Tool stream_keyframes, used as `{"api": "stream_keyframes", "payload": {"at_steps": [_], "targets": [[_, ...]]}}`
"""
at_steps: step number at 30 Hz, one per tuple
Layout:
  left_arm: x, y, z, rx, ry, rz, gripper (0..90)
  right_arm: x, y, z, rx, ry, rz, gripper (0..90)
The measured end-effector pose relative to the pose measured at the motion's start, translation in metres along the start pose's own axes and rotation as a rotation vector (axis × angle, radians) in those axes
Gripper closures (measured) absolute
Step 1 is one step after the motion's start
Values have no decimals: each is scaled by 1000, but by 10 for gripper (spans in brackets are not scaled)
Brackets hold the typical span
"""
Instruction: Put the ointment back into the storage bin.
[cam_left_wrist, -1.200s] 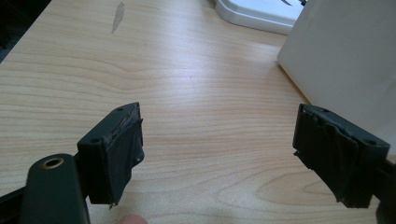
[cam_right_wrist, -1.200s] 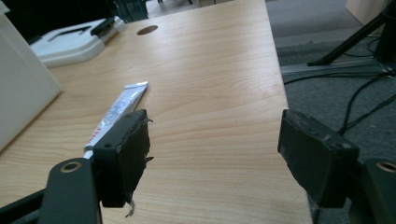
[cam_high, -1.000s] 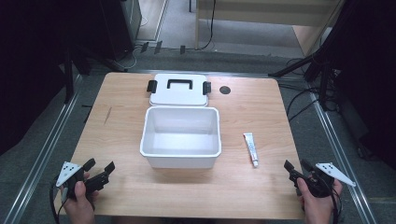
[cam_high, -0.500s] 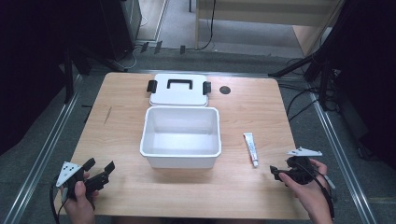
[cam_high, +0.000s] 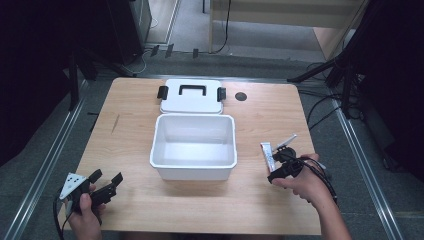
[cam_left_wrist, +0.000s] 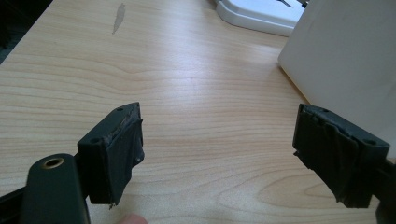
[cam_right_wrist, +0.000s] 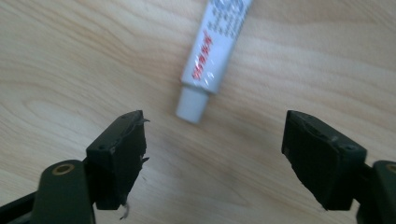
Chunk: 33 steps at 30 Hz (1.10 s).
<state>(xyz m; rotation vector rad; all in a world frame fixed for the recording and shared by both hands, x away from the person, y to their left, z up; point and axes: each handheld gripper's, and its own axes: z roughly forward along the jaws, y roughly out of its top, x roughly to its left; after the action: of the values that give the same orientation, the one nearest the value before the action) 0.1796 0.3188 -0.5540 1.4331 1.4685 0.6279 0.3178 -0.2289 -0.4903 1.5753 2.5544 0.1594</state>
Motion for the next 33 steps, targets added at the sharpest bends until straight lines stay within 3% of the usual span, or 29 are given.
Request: {"api": "stream_keyframes", "payload": {"at_steps": [7, 9, 13, 17, 21, 22, 33], "targets": [[0, 0, 0, 6, 0, -2, 169, -1, 20, 4, 43, 16, 40, 373], [0, 0, 1, 9, 0, -1, 168, -1, 28, 4, 25, 56, 112, 422], [0, 0, 1, 12, -2, 1, 169, -1, 37, 7, 26, 24, 137, 462], [0, 1, 1, 12, -2, 0, 169, -1, 43, 11, 46, 5, 139, 524], [0, 1, 1, 14, -2, 0, 169, -3, 47, 16, 53, 42, 130, 562], [0, 1, 1, 15, -3, -1, 169, -3, 49, 19, 73, 52, 136, 626], [0, 1, 1, 17, -3, -1, 168, 0, 56, 23, 141, 33, 128, 724]]}}
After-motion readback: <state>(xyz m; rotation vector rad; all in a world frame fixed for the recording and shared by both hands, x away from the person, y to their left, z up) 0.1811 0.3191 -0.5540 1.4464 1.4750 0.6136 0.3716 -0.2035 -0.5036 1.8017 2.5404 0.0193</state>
